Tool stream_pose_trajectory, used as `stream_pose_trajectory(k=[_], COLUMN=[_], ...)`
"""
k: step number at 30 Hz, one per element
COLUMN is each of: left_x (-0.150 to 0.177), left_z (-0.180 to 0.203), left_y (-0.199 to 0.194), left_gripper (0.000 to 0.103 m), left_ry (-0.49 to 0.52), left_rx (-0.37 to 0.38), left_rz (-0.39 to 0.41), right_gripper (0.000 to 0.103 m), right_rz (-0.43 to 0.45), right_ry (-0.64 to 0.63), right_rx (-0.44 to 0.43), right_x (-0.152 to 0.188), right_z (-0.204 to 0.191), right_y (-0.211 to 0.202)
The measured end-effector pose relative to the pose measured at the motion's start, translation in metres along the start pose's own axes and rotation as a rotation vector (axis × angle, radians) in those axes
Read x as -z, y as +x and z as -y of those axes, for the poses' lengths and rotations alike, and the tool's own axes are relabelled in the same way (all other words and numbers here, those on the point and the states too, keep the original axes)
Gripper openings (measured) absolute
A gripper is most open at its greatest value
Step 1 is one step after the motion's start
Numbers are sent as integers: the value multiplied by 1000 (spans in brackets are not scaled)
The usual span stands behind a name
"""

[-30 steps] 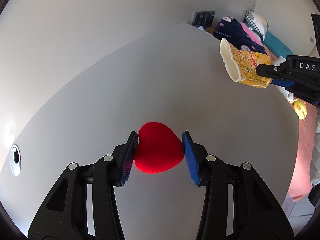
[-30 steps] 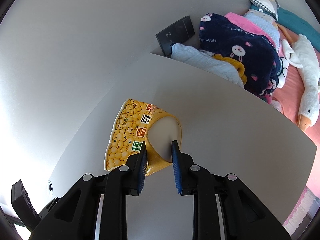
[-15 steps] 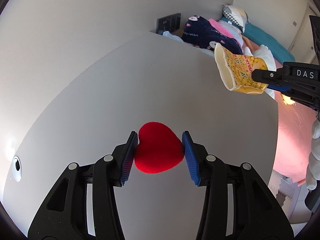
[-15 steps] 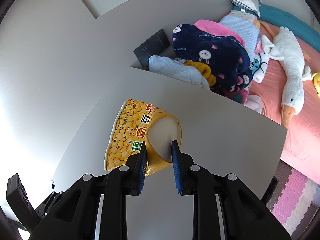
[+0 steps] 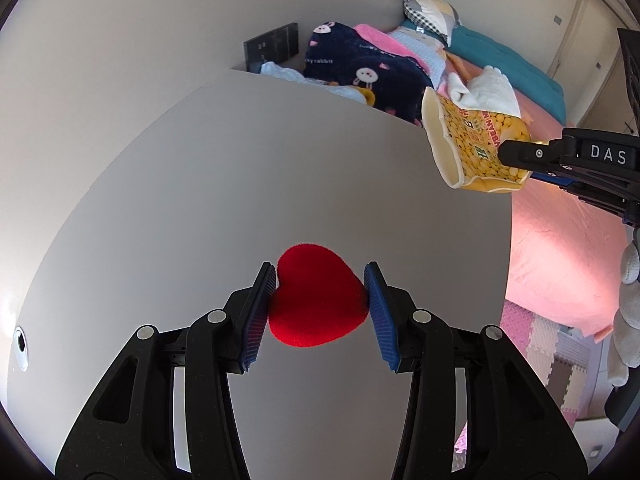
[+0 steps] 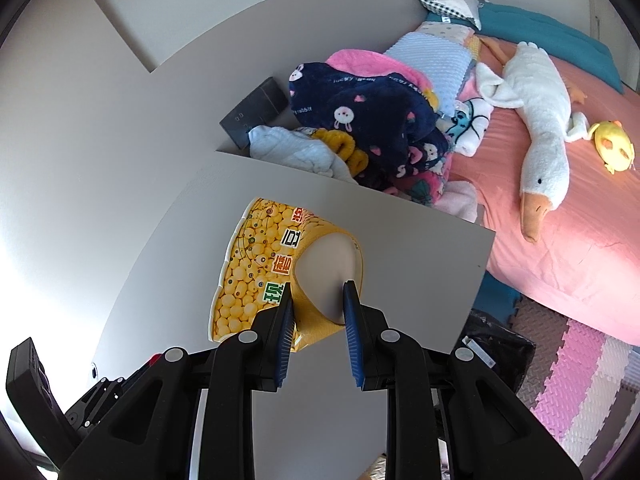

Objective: Collect trash
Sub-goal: 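Carry the red heart and snack bag off the desk toward the black bin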

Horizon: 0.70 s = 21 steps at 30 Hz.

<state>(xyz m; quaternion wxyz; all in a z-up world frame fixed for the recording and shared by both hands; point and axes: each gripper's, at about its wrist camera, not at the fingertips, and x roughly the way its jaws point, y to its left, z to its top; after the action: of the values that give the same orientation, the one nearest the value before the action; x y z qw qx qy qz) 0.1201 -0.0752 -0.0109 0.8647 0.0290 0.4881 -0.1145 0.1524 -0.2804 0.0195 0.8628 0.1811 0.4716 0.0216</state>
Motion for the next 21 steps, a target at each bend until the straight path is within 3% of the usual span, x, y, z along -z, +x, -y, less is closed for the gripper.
stream_pose_trajectory(k=[21], left_x=[-8], left_z=[112], left_y=[4], left_gripper=[45], left_ry=[166], left_rx=[80], left_rz=[-7], right_gripper=[25], right_rz=[74], right_ry=[125], right_rx=[78], right_x=[15], right_z=[106], right_y=[-53])
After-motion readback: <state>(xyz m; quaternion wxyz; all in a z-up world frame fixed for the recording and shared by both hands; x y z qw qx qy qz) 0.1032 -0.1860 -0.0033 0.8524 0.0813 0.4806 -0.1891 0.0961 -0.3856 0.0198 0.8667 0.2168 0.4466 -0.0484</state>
